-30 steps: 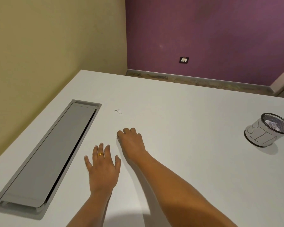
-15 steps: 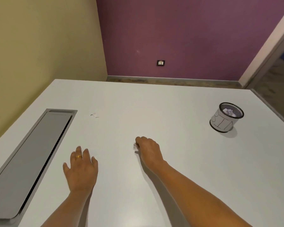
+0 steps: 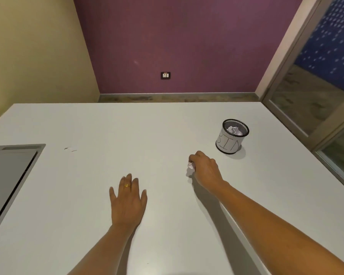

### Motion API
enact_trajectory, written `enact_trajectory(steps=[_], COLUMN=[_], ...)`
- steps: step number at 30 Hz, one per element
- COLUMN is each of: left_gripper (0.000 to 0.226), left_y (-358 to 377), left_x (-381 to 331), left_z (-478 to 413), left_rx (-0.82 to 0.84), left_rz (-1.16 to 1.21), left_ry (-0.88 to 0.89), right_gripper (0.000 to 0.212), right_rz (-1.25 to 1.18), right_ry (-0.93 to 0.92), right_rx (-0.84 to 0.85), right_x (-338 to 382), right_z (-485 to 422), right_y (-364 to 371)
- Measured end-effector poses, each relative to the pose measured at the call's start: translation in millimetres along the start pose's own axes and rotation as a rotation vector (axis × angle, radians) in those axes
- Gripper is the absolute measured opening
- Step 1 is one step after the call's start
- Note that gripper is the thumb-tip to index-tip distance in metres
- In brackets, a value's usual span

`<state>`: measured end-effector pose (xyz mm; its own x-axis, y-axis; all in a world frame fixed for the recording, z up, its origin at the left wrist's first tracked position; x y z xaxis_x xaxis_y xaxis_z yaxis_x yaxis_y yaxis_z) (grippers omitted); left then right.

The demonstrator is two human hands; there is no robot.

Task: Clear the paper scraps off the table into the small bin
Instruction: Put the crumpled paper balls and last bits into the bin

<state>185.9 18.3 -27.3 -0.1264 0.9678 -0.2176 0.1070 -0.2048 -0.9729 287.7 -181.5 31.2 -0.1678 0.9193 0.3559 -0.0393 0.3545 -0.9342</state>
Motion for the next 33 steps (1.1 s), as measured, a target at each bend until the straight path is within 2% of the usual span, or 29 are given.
enact_trajectory(steps=[5, 8, 12, 15, 18, 22, 24, 27, 29, 31, 33], left_gripper=[0.046, 0.048, 0.050, 0.052, 0.063, 0.077, 0.078, 0.076, 0.071, 0.064, 0.061], left_y=[14.6, 22.5, 31.2, 31.4, 29.4, 27.7, 26.8, 26.5, 24.2, 21.2, 19.9], left_x=[-56.8, -72.3, -71.5, -70.6, -72.2, -73.2, -74.0, -74.8, -75.4, -77.1, -78.0], left_z=[-17.4, -26.8, -28.9, -28.4, -29.1, -28.2, -28.1, -28.0, -28.0, -27.8, -27.4], left_rx=[0.070, 0.101, 0.103, 0.093, 0.085, 0.057, 0.051, 0.064, 0.071, 0.078, 0.079], left_rz=[0.063, 0.062, 0.123, 0.146, 0.139, 0.132, 0.137, 0.136, 0.126, 0.091, 0.081], left_ry=[0.218, 0.190, 0.152, 0.142, 0.134, 0.141, 0.142, 0.144, 0.140, 0.149, 0.147], right_gripper=[0.026, 0.030, 0.017, 0.004, 0.020, 0.021, 0.025, 0.026, 0.027, 0.025, 0.021], right_rz=[-0.091, -0.238, -0.346, -0.401, -0.420, -0.392, -0.385, -0.407, -0.435, -0.399, -0.351], right_ry=[0.089, 0.120, 0.193, 0.226, 0.229, 0.240, 0.258, 0.380, 0.364, 0.340, 0.402], right_rx=[-0.185, -0.315, -0.463, -0.472, -0.469, -0.448, -0.404, -0.361, -0.347, -0.355, -0.388], right_x=[-35.6, -49.2, -65.4, -75.2, -79.7, -83.7, -90.8, -97.9, -97.3, -97.8, -102.7], right_z=[-38.5, -57.5, -73.9, -81.2, -87.1, -90.1, -94.0, -97.7, -99.5, -96.9, -96.0], right_y=[-51.9, -81.6, -98.8, -94.8, -88.7, -77.8, -72.2, -71.9, -72.2, -72.6, -73.1])
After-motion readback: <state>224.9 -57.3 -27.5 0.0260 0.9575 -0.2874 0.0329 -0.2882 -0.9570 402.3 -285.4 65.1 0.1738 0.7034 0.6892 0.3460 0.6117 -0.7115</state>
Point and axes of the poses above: each hand's wrist, its own z-axis away from the middle knuckle, its own y-axis out of the palm, x = y × z, the point moved 4 cm from there along -z, towards the middle knuckle, and after that the axes turned 5 degrees about y, right-handed, at the moved point
